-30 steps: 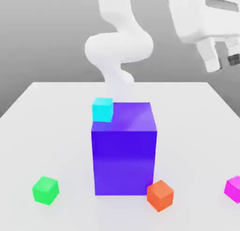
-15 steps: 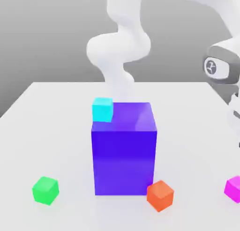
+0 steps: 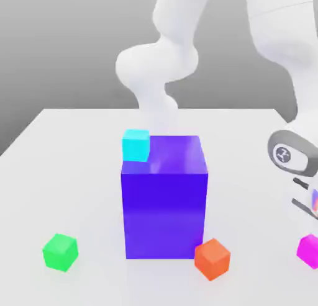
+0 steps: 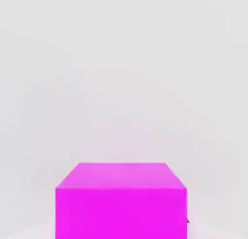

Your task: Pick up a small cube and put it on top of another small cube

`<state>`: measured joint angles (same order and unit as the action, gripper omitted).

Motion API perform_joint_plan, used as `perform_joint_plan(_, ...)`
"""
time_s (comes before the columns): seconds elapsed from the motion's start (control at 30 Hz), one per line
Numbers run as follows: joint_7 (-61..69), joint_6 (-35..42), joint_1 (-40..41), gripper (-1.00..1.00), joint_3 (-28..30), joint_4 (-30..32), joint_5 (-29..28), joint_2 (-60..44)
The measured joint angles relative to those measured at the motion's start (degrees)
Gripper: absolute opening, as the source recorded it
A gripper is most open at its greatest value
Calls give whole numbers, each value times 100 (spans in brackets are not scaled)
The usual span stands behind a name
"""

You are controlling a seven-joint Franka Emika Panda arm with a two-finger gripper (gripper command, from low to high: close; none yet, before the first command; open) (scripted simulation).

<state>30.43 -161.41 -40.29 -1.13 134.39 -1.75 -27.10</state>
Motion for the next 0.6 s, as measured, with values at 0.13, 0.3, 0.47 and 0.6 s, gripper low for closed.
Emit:
perform_joint_plan(0.13, 29, 570, 31, -100, -40, 153, 38, 723)
perform_joint_plan(0.3, 530, 706, 470, -100, 173, 66, 102, 1223)
perform_joint_plan(0.47, 1321, 747, 1258, -100, 720, 193, 145, 1649)
perform_joint_plan(0.6, 1982, 785, 1881, -100, 1202, 354, 225, 1945)
